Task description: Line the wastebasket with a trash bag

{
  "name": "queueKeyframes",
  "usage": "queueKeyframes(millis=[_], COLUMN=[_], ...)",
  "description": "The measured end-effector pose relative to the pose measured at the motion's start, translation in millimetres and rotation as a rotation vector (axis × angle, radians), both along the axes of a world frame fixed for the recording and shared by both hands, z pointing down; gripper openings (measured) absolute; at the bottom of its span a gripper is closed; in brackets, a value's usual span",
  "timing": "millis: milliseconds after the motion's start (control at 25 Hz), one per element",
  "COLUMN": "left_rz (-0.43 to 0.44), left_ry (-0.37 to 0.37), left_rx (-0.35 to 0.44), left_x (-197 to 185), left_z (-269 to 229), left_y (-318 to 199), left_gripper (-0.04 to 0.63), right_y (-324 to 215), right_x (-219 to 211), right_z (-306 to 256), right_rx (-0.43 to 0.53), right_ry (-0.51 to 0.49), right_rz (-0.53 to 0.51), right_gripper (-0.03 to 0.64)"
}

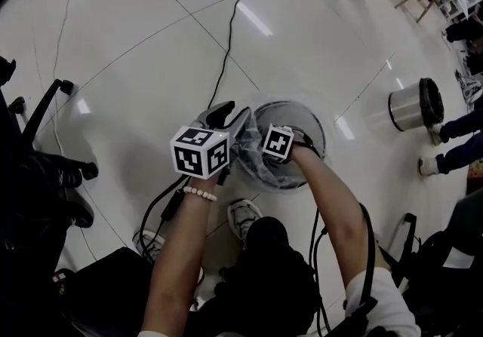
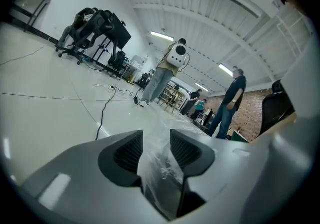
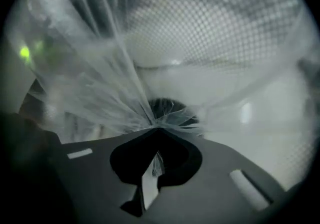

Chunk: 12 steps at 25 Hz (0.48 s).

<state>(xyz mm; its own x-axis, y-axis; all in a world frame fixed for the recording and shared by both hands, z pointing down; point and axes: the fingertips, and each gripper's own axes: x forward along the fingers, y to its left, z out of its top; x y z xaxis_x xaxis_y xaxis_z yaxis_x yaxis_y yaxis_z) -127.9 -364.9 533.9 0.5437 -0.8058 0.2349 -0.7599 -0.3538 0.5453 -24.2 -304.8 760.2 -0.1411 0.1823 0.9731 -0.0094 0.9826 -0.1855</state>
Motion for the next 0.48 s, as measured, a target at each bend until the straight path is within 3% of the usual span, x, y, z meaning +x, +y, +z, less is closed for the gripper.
queueKeyframes(millis=[280, 480], left_rz=[0.017, 0.01], left_ry=[-0.035, -0.018], left_rx=[-0.037, -0.049], left_x=[2.0, 3.5], left_z=[20.4, 24.5], left_y=[-1.4, -1.6], left_gripper=[0.181, 0.181], right_y=[-0.3, 1.7], right_x=[-7.6, -6.2], right_z=[25.8, 37.2], right_rx=[0.014, -0.008], right_ry=[-0.023, -0.024], right_rz=[-0.024, -0.023], right_gripper=[0.0, 0.0])
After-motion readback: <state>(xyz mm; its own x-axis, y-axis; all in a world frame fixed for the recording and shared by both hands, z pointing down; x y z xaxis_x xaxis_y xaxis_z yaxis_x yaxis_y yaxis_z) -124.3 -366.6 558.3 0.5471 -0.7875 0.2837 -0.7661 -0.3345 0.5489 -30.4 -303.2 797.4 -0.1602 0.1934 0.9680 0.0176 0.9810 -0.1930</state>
